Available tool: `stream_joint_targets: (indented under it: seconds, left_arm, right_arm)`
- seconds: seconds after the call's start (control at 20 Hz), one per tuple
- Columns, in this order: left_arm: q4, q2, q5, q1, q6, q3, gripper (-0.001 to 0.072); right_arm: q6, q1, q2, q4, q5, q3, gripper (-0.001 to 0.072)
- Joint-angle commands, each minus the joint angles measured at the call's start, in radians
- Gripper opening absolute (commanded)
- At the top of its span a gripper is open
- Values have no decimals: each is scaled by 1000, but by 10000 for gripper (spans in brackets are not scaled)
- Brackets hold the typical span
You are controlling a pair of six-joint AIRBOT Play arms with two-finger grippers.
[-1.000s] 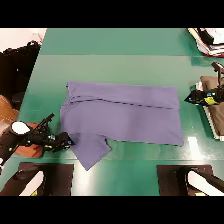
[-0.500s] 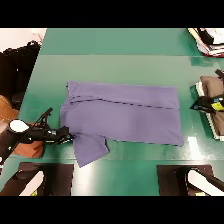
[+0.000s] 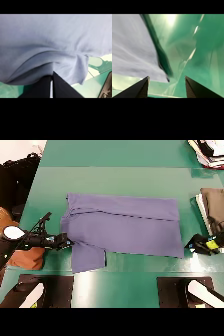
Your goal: Fold the shirts.
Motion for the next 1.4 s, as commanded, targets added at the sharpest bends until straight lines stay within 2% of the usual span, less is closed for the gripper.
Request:
stream_joint_targets:
  seconds: [0.0,0.05,0.15,0.2,0.25,0.3,0.35,0.45,0.65,0.9,1.0,1.1,1.35]
  left_arm:
    - [0,1,10,0,5,5,23]
    - [1,1,9,0,5,5,23]
    - [4,1,2,0,5,5,23]
    - [5,1,-10,0,5,5,24]
    - [10,1,-25,0,5,5,24]
    - [19,1,-47,0,5,6,23]
    - [34,8,-67,0,5,13,22]
    - [88,58,-111,0,-19,34,21]
    - [225,255,-267,0,-121,52,22]
    - [183,404,-517,0,-206,94,22]
    - [183,397,-478,0,-204,160,21]
    - [188,344,-373,0,-173,212,21]
    - [188,19,-82,0,-89,298,23]
  right_arm:
    - [-6,58,-1,15,-67,-106,486]
    - [-6,89,-1,15,-76,-112,399]
    - [-6,137,0,15,-89,-110,368]
    - [-6,154,0,15,-90,-109,298]
    - [-6,167,0,15,-90,-109,281]
    - [-6,178,0,14,-84,-109,205]
    - [-6,185,0,14,-75,-109,76]
    - [-7,187,0,11,-41,-101,16]
    - [-18,187,77,3,44,-61,16]
    - [-8,187,327,-76,161,-6,15]
    - [7,188,384,-72,161,45,14]
    - [17,188,382,-63,122,110,14]
    - [14,230,109,-37,15,293,15]
